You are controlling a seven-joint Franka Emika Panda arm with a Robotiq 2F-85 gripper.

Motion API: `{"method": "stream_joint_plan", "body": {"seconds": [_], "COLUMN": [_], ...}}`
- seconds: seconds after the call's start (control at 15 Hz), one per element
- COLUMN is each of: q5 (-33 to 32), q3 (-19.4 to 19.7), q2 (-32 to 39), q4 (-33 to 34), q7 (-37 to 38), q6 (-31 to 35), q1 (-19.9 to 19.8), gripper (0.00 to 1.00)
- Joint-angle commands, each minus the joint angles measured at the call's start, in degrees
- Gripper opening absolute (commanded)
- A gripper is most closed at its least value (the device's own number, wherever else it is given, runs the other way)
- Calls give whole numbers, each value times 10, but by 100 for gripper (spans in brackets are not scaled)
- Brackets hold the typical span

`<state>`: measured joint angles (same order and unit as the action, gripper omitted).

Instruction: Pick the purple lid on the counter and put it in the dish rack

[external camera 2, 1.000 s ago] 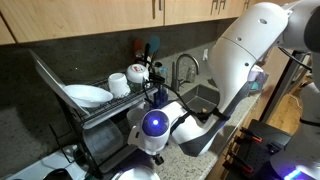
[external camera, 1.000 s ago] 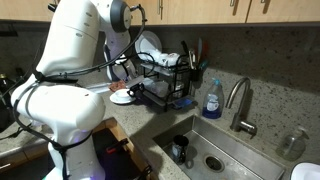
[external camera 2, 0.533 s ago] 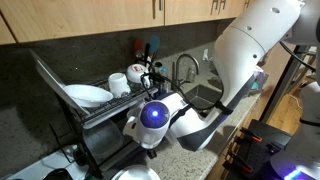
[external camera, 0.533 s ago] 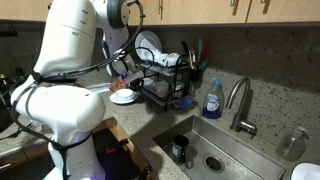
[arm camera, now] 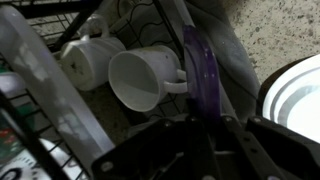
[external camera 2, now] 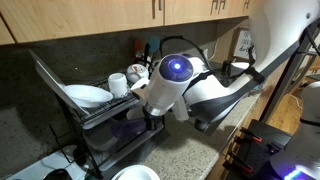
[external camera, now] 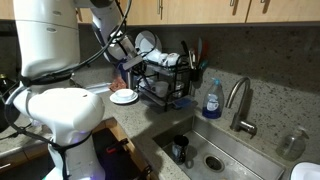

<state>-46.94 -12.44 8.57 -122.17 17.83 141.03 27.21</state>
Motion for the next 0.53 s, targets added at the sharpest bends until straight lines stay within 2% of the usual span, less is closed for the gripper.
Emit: {"method": "stream_joint_plan", "body": {"seconds": [0.0, 0.33, 0.47], "q5": [62, 219, 262], "q3": [-30, -57, -66], "q2": [-95, -179, -208], "q4": [-64, -104, -111], "q7": [-4, -63, -74], "q6": [-12, -18, -27], "q1": [-28, -37, -39], "gripper": [2, 2, 2]}}
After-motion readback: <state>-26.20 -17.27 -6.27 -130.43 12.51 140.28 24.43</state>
